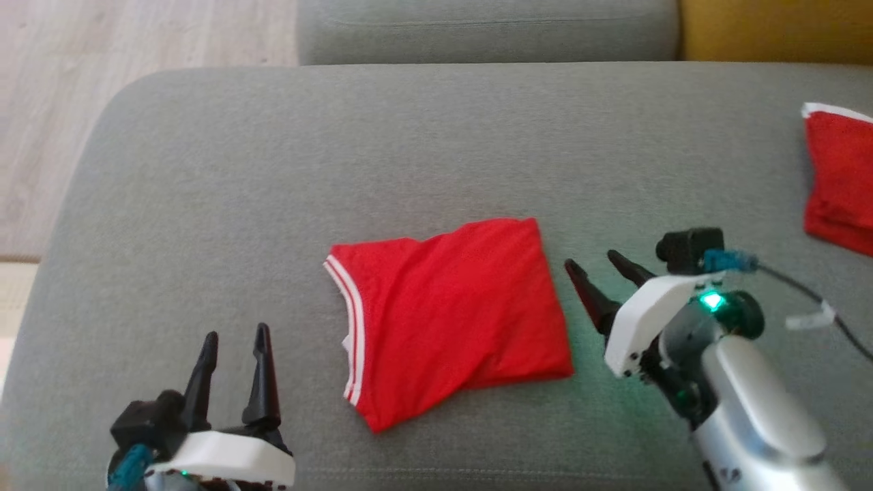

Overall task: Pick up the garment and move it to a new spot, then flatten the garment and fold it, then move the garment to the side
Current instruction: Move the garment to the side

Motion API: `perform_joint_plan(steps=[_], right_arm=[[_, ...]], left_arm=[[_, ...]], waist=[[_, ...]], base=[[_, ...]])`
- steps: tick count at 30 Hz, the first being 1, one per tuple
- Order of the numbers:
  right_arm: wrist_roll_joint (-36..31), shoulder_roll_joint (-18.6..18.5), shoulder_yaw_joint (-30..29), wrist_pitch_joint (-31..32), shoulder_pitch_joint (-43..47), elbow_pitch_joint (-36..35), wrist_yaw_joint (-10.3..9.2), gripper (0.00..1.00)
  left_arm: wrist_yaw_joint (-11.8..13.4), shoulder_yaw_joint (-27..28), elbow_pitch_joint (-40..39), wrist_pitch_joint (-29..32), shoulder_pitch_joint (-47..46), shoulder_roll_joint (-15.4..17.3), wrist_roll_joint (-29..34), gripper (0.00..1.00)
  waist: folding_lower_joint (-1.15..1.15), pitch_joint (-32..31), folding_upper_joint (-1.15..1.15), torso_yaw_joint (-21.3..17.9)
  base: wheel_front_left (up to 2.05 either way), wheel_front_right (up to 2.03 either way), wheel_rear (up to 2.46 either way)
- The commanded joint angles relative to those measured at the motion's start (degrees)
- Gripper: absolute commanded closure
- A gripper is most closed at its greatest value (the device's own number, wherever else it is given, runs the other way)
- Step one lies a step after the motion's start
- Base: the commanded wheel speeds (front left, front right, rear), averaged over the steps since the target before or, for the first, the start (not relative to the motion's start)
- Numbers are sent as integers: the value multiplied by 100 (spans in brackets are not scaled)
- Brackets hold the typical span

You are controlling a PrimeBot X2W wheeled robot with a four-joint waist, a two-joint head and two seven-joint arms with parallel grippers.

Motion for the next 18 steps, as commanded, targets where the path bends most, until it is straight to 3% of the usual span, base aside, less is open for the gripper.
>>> perform_joint_plan(steps=[1,10,18], right_arm=[[212,-122,160,287,-321,-122,39,0],[612,-475,389,1116,-567,381,39,0],[741,-444,530,1411,-801,898,39,0]], left_arm=[[56,107,-148,-71,-281,-18,-59,0],[140,-25,-168,-71,-316,-19,-169,0],[110,-53,-151,-71,-407,-19,-237,0]], waist=[[0,44,0,156],[0,220,0,621],[0,358,0,835]], base=[[0,0,0],[0,0,0],[0,0,0]])
